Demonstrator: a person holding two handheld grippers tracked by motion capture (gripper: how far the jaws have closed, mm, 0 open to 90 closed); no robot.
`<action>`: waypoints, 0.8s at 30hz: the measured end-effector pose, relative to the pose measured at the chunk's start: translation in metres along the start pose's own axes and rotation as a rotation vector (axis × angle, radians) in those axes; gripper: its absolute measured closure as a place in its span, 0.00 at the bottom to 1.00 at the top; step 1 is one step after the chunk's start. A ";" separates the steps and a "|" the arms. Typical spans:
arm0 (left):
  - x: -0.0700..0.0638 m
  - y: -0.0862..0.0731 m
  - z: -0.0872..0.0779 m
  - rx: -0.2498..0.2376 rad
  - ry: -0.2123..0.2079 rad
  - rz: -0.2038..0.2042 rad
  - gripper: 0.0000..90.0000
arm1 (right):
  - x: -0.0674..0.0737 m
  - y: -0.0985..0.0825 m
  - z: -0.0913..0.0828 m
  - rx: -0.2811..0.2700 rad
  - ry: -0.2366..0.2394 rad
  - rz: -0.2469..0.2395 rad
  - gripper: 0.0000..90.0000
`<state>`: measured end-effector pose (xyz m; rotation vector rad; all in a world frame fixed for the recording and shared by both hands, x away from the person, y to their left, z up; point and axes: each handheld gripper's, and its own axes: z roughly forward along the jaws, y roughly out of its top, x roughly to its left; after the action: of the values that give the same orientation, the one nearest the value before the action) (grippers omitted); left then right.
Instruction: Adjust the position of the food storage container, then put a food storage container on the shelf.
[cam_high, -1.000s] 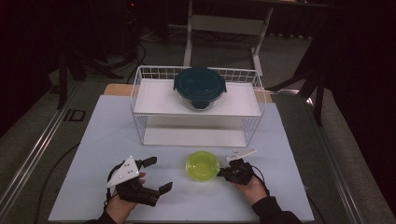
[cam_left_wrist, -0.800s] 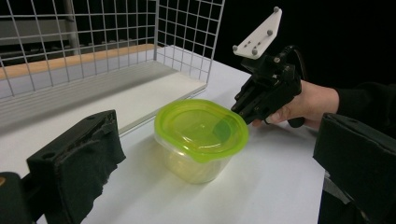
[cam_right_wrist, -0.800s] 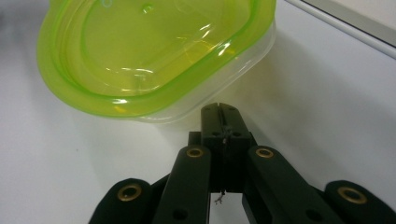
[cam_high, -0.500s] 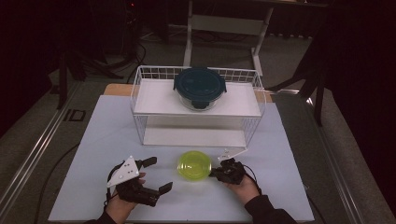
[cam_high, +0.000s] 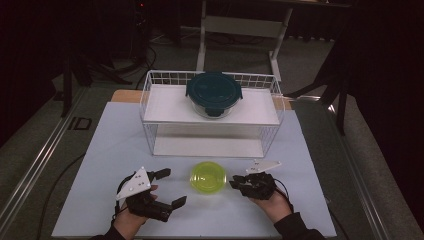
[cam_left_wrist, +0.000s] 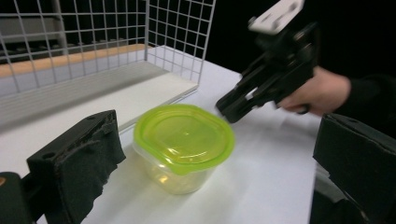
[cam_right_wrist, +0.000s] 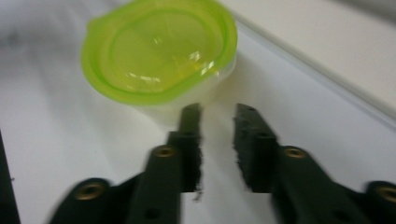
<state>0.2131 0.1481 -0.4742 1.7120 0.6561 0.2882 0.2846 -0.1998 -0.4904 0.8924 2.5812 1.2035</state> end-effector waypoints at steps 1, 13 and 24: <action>0.000 0.000 0.000 0.004 -0.004 0.003 0.01 | 0.002 0.001 -0.003 -0.010 -0.005 0.001 0.68; 0.001 0.017 0.004 0.055 -0.109 -0.028 0.02 | 0.018 0.012 -0.030 -0.093 -0.024 0.059 0.32; 0.023 0.029 0.021 0.145 -0.073 -0.121 0.01 | 0.019 0.022 -0.035 -0.148 -0.017 0.110 0.14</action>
<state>0.2504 0.1409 -0.4553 1.8033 0.7377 0.0946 0.2662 -0.2006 -0.4490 1.0188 2.4201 1.3886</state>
